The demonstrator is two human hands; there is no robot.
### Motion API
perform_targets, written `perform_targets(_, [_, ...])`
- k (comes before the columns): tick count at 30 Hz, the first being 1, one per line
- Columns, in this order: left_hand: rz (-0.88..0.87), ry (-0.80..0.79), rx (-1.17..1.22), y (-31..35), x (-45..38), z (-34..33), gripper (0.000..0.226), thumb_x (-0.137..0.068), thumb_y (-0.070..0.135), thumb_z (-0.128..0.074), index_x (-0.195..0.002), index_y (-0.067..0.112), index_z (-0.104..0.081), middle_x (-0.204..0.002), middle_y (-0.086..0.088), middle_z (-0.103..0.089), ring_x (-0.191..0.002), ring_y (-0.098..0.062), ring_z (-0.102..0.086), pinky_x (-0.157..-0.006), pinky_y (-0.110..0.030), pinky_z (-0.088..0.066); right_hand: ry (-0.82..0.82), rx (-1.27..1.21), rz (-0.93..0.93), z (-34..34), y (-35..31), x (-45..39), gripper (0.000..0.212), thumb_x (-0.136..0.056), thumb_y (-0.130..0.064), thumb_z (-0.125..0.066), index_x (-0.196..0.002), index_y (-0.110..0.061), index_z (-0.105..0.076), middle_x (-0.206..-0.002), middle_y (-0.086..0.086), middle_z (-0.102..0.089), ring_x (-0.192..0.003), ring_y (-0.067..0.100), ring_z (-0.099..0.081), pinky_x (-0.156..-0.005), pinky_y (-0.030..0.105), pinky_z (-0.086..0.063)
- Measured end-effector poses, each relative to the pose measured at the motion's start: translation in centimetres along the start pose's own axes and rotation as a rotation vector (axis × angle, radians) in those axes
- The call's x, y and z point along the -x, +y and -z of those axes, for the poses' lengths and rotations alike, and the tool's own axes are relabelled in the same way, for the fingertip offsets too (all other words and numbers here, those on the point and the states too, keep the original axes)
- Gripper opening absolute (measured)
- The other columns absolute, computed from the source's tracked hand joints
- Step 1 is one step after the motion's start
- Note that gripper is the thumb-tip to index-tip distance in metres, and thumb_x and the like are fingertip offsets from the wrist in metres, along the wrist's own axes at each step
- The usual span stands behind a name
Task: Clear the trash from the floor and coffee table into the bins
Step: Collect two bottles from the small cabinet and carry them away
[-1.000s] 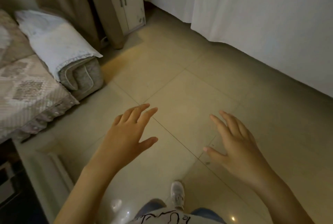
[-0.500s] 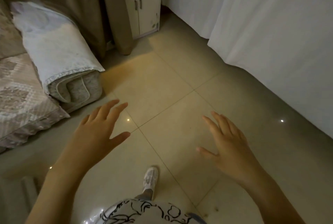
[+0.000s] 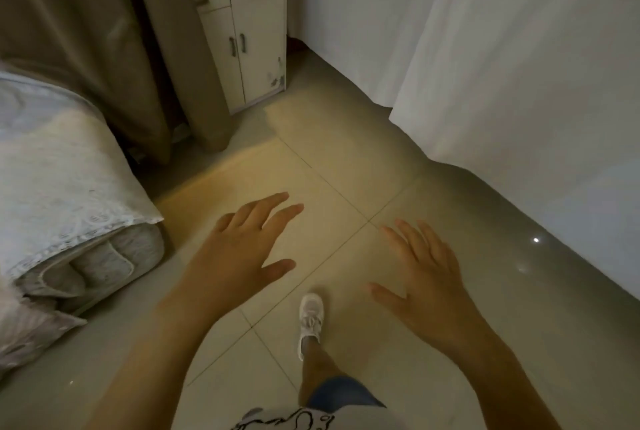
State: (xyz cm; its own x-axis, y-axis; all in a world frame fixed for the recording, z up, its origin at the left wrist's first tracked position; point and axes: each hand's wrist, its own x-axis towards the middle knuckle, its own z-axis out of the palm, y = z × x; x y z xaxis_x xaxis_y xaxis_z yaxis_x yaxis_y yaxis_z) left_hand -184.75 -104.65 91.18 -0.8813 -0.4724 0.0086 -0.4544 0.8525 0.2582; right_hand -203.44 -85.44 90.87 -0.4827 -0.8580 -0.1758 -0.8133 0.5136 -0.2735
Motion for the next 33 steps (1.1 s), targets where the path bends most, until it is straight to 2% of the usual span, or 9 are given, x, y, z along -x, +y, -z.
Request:
perform_targets(7, [0.156,-0.101,-0.037,-9.2,-13.4,2.7,0.077,-0.082,0.055,-0.058,-0.147,0.031,-0.026,-0.157,0.003,-0.021,-0.140,-0.022,-0.029,-0.109,-0.042,-0.030,-0.100,0.056,0.095,2.7,1.3,-20.6,0.078,-0.088,-0.064,-0.037,-0.148,-0.037,0.004,-0.158,-0.008,0.013,-0.143,0.017,0.019,-0.117,0.046,-0.001])
perform_targets(11, [0.278,-0.018,-0.044,-14.3,-18.1,5.5,0.072,-0.079,0.049,-0.064,-0.141,0.021,-0.043,-0.148,-0.005,-0.040,-0.129,-0.031,-0.046,-0.100,-0.044,-0.035,-0.100,0.067,0.199,5.4,-0.4,-30.6,0.076,-0.088,-0.062,-0.040,-0.148,-0.037,0.000,-0.157,-0.011,0.013,-0.143,0.014,0.018,-0.117,0.043,-0.001])
perform_targets(14, [0.369,0.049,-0.052,-18.2,-20.7,6.4,0.067,-0.084,0.056,-0.055,-0.137,0.016,-0.048,-0.141,-0.010,-0.048,-0.119,-0.035,-0.054,-0.091,-0.048,-0.045,-0.129,0.059,0.266,6.7,-2.3,-37.4,0.077,-0.087,-0.062,-0.041,-0.148,-0.040,0.001,-0.157,-0.013,0.015,-0.142,0.012,0.019,-0.117,0.042,-0.001])
perform_targets(17, [0.504,0.013,-0.025,-23.3,-24.1,6.2,0.074,-0.075,0.043,-0.074,-0.138,0.017,-0.046,-0.146,-0.009,-0.042,-0.125,-0.036,-0.049,-0.095,-0.051,-0.042,-0.126,0.048,0.310,7.4,-4.0,-44.5,0.078,-0.086,-0.062,-0.042,-0.147,-0.042,0.001,-0.156,-0.015,0.016,-0.142,0.010,0.020,-0.117,0.041,-0.001])
perform_targets(19, [0.530,-0.022,-0.025,-27.2,-27.2,6.0,0.083,-0.072,0.042,-0.076,-0.143,0.021,-0.038,-0.152,-0.006,-0.031,-0.132,-0.034,-0.042,-0.101,-0.052,-0.038,-0.114,0.065,0.319,7.5,-5.0,-49.3,0.078,-0.086,-0.063,-0.041,-0.148,-0.041,0.002,-0.156,-0.014,0.017,-0.142,0.010,0.020,-0.117,0.041,0.000])
perform_targets(21, [0.509,-0.062,-0.029,-31.4,-31.5,6.2,0.087,-0.078,0.052,-0.066,-0.148,0.031,-0.019,-0.158,0.002,-0.014,-0.139,-0.027,-0.031,-0.108,-0.046,-0.032,-0.111,0.064,0.309,7.5,-6.0,-53.9,0.078,-0.087,-0.063,-0.041,-0.148,-0.040,0.003,-0.155,-0.014,0.019,-0.141,0.010,0.021,-0.116,0.040,0.001])
perform_targets(23, [0.438,-0.066,-0.024,-35.3,-36.7,7.1,0.089,-0.079,0.056,-0.061,-0.149,0.036,-0.009,-0.158,0.006,-0.008,-0.139,-0.023,-0.028,-0.109,-0.042,-0.030,-0.123,0.063,0.286,7.8,-7.1,-58.1,0.079,-0.087,-0.063,-0.042,-0.148,-0.039,0.004,-0.155,-0.013,0.020,-0.141,0.011,0.021,-0.115,0.040,0.001])
perform_targets(29, [0.176,-0.050,-0.039,-41.9,-51.9,11.2,0.086,-0.084,0.056,-0.057,-0.149,0.038,-0.005,-0.158,0.008,-0.006,-0.140,-0.017,-0.027,-0.108,-0.038,-0.031,-0.074,0.030,0.235,10.8,-8.9,-68.7,0.080,-0.084,-0.068,-0.038,-0.147,-0.040,0.003,-0.157,-0.009,0.017,-0.140,0.010,0.021,-0.112,0.035,0.003])
perform_targets(33, [0.098,-0.035,-0.001,-44.9,-59.9,12.8,0.084,-0.083,0.053,-0.060,-0.147,0.037,-0.008,-0.157,0.007,-0.012,-0.139,-0.017,-0.029,-0.107,-0.037,-0.031,-0.030,-0.031,0.147,12.6,-8.1,-75.6,0.083,-0.079,-0.073,-0.033,-0.148,-0.039,-0.003,-0.157,-0.010,0.014,-0.144,0.014,0.015,-0.114,0.038,-0.002])
